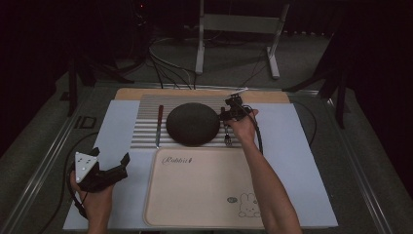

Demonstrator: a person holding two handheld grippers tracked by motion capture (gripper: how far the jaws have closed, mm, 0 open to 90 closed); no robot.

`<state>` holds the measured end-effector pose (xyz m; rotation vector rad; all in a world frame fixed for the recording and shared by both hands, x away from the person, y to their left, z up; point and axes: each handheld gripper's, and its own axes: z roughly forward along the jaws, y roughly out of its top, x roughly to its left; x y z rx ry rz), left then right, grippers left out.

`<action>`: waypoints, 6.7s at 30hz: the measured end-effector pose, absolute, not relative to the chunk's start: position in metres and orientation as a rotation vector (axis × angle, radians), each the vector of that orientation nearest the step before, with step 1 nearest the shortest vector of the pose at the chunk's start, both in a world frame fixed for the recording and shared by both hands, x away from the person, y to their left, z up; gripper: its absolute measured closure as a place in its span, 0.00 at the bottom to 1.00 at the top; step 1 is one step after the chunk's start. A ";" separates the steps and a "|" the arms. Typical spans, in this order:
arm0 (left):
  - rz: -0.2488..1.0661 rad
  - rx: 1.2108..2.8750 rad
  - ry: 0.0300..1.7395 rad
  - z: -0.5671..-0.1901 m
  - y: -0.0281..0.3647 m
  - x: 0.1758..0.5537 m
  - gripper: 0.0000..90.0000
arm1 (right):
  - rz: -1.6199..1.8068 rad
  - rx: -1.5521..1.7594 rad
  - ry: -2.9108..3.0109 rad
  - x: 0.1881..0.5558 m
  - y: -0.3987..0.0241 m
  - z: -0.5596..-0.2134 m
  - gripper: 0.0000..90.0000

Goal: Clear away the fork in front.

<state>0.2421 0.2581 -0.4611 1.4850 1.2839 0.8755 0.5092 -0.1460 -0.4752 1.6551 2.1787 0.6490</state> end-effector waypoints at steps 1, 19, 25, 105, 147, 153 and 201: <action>0.875 1.484 1.284 -0.461 0.258 0.242 0.00 | 0.647 1.668 2.183 0.510 -0.146 -0.477 0.29; 0.873 1.475 1.287 -0.461 0.259 0.242 0.00 | 0.598 1.749 2.288 0.515 -0.143 -0.498 0.79; 0.873 1.473 1.289 -0.461 0.259 0.242 0.00 | 0.568 1.719 2.303 0.515 -0.137 -0.499 0.82; 0.841 1.549 1.252 -0.459 0.243 0.250 0.00 | 1.191 1.141 2.005 0.401 -0.195 -0.440 0.87; 0.623 1.797 0.774 -0.377 0.101 0.310 0.14 | 1.435 0.832 2.040 0.324 -0.156 -0.411 0.86; 0.574 1.786 0.750 -0.376 0.080 0.315 0.25 | 1.458 0.825 2.049 0.322 -0.150 -0.411 0.86; 0.463 1.793 0.742 -0.366 0.093 0.324 0.89 | 1.357 0.897 2.027 0.298 -0.183 -0.417 0.12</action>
